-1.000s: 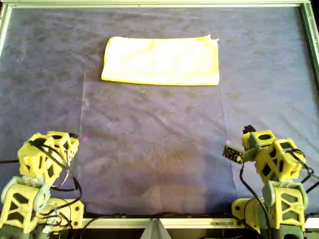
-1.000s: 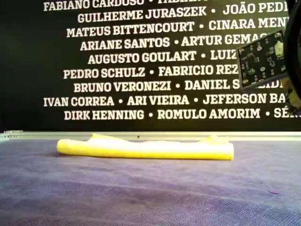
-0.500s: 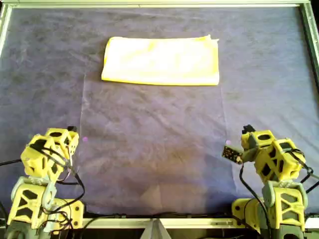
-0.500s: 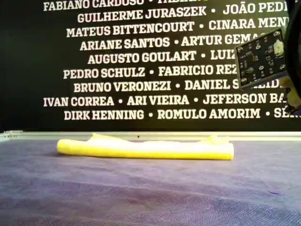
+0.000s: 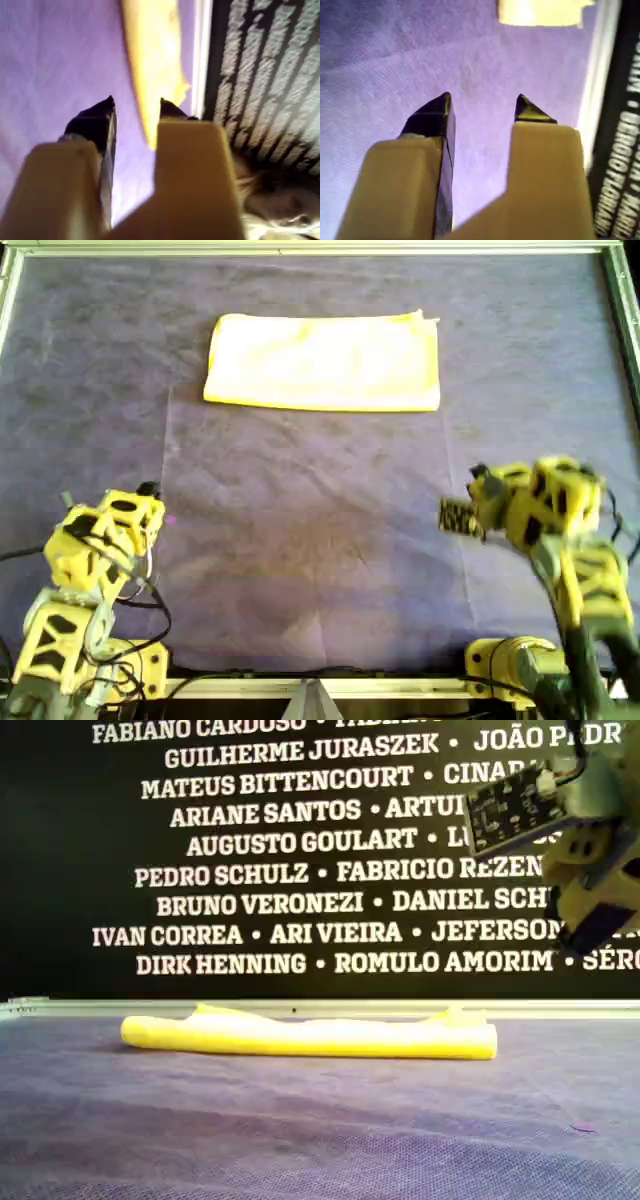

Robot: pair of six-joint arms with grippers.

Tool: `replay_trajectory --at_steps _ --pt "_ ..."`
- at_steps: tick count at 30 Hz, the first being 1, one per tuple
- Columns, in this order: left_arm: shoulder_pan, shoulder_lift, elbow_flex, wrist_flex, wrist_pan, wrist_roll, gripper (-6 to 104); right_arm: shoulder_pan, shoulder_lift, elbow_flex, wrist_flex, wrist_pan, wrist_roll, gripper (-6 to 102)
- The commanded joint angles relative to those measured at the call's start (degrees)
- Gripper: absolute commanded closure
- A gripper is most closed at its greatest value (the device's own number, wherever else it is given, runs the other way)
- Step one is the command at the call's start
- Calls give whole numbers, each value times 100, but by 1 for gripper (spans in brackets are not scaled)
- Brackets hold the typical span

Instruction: Fold a cloth

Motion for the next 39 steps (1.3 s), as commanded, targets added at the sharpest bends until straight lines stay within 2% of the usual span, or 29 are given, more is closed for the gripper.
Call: replay_trajectory --at_steps 1,4,5,6,9,16,18,19,22,27,29,34,39 --pt "-211 -1354 -1178 -193 -18 18 65 70 -1644 -1564 -334 -35 35 45" --pt "-141 -3085 -2329 -193 -97 -62 62 79 -2575 -2276 -343 -53 26 45" --pt "-141 -3604 -2760 -193 -123 -62 61 88 -2804 -2452 -343 -53 -53 45" --pt "-141 -4087 -3155 -193 -132 9 59 88 -3023 -2610 -343 -53 -62 45" --pt "-141 -5203 -4096 -193 -132 26 57 79 -3647 -3041 -343 -53 -62 45" --pt "-211 -6548 -5476 -193 -97 -62 54 88 -4351 -3876 -343 -53 -79 45" --pt "-211 -6768 -5704 -193 -114 18 47 167 -4562 -4104 -343 -53 -88 43" --pt "-211 -6882 -5801 -193 -123 18 42 229 -4685 -4236 -343 35 -88 41" --pt "-220 -7251 -6073 -193 -53 35 26 281 -5036 -4641 -343 -18 -88 33" --pt "-229 -8130 -6750 -193 -26 35 12 519 -5783 -5335 -343 35 -70 26" --pt "-229 -8525 -7154 -193 -26 35 10 536 -6064 -5669 -343 35 -18 25" --pt "-237 -9510 -8139 -193 -26 35 9 527 -6715 -6486 -343 44 -62 22" --pt "-325 -10248 -8947 -193 -26 35 9 536 -7031 -6952 -343 44 -9 18"
